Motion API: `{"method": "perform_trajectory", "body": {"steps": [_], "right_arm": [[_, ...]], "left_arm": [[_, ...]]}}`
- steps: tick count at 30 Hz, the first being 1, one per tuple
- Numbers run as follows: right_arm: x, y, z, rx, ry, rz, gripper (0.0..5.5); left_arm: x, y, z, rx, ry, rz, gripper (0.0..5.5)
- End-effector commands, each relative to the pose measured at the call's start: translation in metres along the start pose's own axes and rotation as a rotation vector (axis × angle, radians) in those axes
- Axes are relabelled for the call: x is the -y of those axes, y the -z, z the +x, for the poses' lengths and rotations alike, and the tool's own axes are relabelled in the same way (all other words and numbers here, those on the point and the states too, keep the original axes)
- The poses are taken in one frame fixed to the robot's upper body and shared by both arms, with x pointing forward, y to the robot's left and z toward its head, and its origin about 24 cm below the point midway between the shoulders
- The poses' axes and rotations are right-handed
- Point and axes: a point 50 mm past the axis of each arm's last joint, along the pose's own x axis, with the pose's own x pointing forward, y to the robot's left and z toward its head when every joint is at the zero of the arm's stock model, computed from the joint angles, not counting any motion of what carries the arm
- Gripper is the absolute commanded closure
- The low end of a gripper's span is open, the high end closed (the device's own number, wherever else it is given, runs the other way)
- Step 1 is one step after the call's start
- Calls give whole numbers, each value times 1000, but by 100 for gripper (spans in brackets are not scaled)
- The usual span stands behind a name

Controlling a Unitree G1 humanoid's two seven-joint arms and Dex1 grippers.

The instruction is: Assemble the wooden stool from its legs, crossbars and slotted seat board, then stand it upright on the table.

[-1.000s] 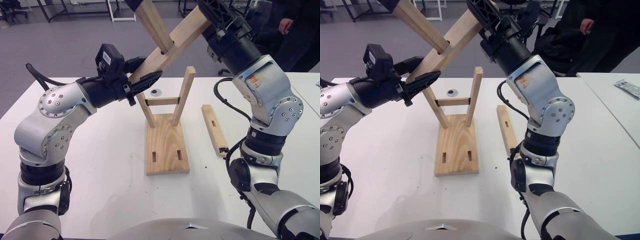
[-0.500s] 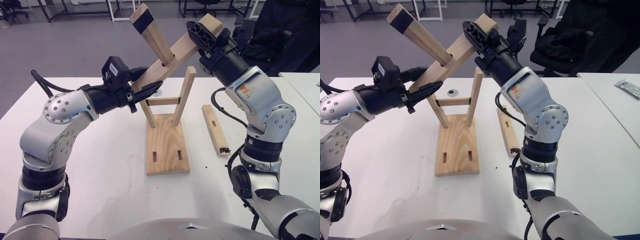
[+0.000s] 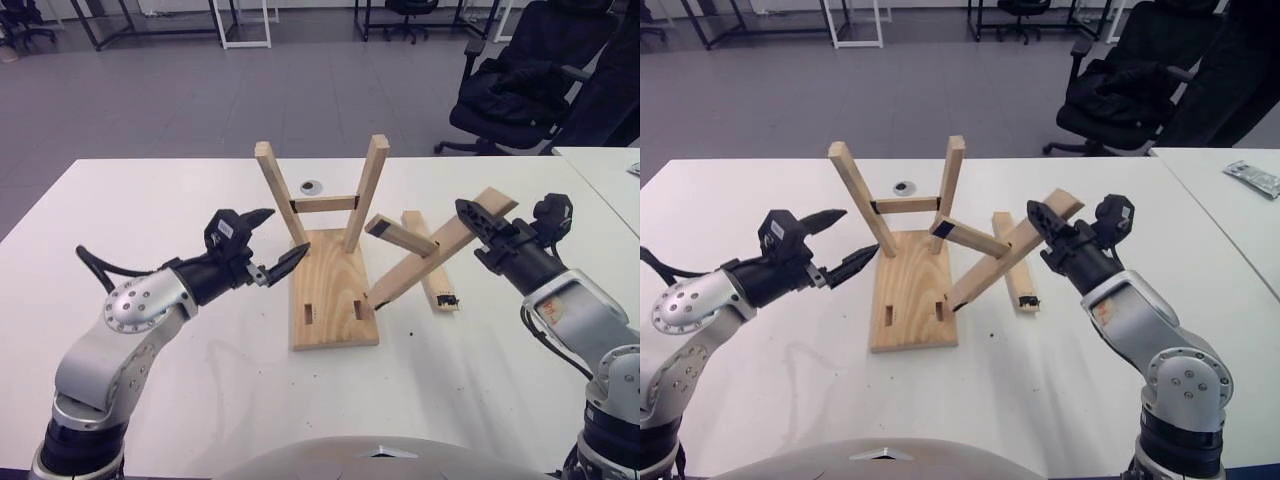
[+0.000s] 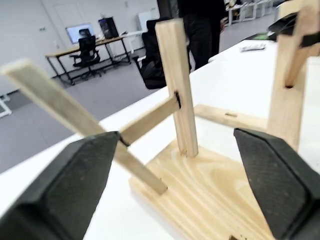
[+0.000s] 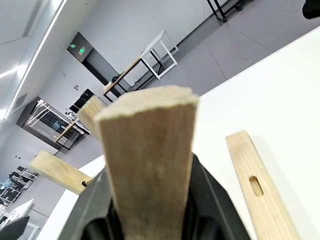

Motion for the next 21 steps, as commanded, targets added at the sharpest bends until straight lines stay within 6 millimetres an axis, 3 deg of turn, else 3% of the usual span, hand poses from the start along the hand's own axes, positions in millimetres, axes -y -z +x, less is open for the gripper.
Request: {"method": "perform_trajectory", "body": {"steps": [1,5,9,19,21], "right_arm": [[1,5,0,13,-9,57,446],[7,12,3,33,25,90,446],[10,26,6,-7,49,72,446],[17,28,10,-73,110,8,446],[17,27,14,-84,122,-104,446]], "left_arm": [[1,46,-6,-189,-50,45,131],[3,82,-17,-342,-24,86,131],[2,97,-21,-406,3,94,131],[15,97,-2,-327,40,-8,131],[19,93,5,-292,54,-40,131]]}}
